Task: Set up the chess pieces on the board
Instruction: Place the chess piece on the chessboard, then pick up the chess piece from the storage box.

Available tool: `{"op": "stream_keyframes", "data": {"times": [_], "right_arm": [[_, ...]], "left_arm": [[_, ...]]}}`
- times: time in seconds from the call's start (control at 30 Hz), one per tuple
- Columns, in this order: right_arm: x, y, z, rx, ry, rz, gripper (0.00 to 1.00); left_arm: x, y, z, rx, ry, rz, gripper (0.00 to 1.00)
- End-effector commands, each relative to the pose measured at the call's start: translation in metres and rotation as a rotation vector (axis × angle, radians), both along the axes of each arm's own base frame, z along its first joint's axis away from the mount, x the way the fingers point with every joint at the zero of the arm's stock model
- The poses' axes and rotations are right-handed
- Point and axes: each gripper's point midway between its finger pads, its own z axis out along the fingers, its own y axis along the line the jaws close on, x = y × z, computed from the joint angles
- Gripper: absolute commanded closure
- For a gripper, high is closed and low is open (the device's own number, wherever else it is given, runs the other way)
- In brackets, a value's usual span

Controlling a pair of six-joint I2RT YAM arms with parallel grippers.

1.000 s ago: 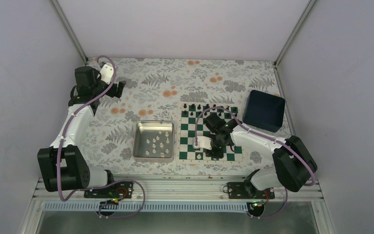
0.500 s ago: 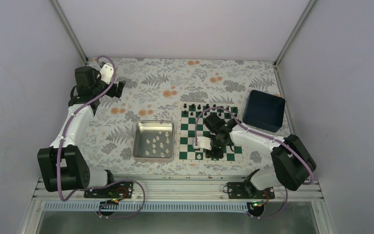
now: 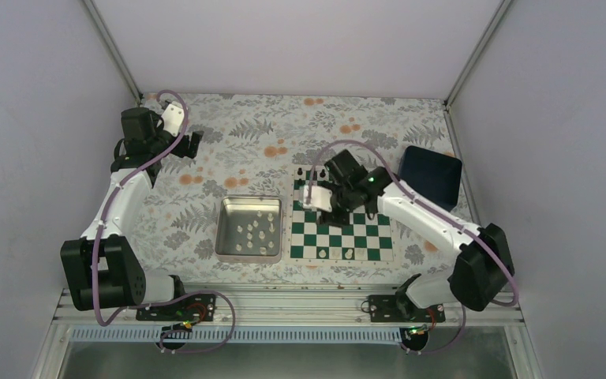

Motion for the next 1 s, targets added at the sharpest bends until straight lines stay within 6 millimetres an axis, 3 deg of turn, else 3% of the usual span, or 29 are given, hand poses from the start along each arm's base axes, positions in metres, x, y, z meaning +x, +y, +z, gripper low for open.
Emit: {"op": "stream_keyframes", "data": {"times": [0.0,0.13,0.33,0.5,0.7,0.97], "right_arm": [[0.025,0.047,0.040,0.103,-0.079,0.022,0.48],[0.033,0.103,0.052,0.129,-0.144,0.074,0.48],[0.041,0.174,0.035,0.142,-0.141,0.116,0.52],[0.044,0.216,0.013,0.152,-0.109,0.144,0.54],[0.032,0.245,-0.022,0.114,-0.058,0.210,0.59],[0.019,0.250,-0.053,0.058,-0.003,0.245,0.67]], "left_arm": [[0.004,-0.001,0.012,-0.001,-0.033,-0.011,0.00],[0.004,-0.001,0.014,-0.001,-0.037,-0.011,0.00],[0.002,0.000,0.018,0.004,-0.049,0.000,0.00],[0.002,0.000,0.017,0.003,-0.050,-0.001,0.00],[0.001,0.000,0.016,0.003,-0.049,-0.003,0.00],[0.000,-0.003,0.016,-0.003,-0.051,-0.013,0.00]]}}
